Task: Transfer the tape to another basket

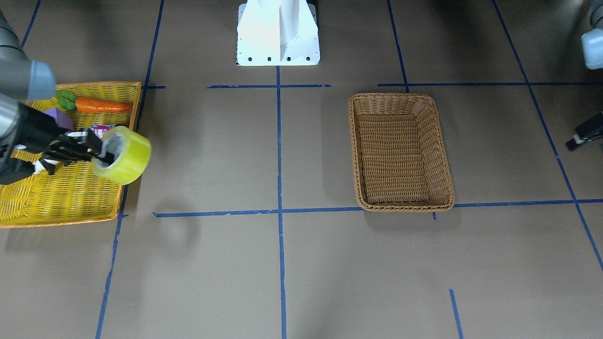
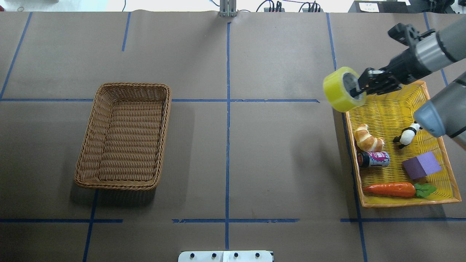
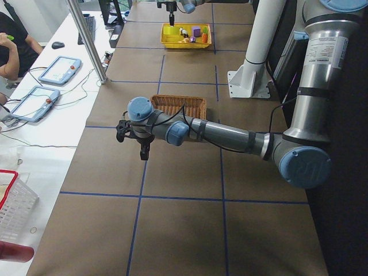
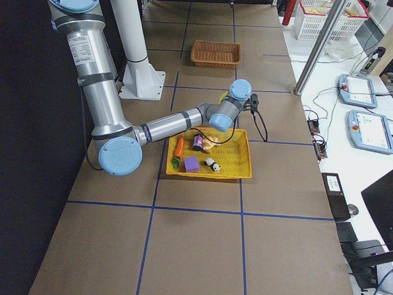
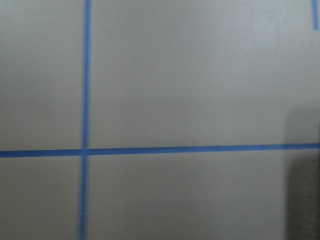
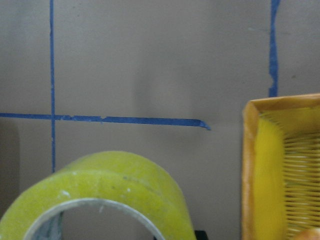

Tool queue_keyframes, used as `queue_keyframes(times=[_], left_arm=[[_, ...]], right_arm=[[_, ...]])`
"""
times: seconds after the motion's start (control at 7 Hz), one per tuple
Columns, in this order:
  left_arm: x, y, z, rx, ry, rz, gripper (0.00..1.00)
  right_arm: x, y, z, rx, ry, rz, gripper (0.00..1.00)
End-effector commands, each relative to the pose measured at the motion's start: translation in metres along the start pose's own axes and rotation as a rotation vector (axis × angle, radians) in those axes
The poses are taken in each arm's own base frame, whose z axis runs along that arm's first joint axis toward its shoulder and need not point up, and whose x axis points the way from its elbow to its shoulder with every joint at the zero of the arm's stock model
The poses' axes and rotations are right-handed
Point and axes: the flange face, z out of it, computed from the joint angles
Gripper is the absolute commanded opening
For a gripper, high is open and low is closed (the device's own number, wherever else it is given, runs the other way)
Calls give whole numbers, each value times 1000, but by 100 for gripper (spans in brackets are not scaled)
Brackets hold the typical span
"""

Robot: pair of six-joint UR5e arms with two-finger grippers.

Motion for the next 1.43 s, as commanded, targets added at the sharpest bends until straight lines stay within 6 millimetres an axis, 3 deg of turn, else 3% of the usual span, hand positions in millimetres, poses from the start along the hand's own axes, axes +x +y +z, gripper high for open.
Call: queue_keyframes(times=[0.0,0.29,0.71,0.86,1.0,1.29], left_arm=[[100,4,27,16,130,-116,100],[191,16,33,-17,237,-227,100],[309,70,-5,-99,434,-351,100],[337,94,-13,-148,518,-367,100],[348,102,-26,-152,617,-412,100],[371,132,-25,-164,819,-506,100]], right_arm=[[-55,36,46,49,-133,87,0],[-79,68,59,83,-315,163,0],[-104,103,47,51,-513,115,2],[-121,113,41,70,-555,96,2],[-136,126,41,83,-594,88,2],[-171,166,44,50,-677,108,2]])
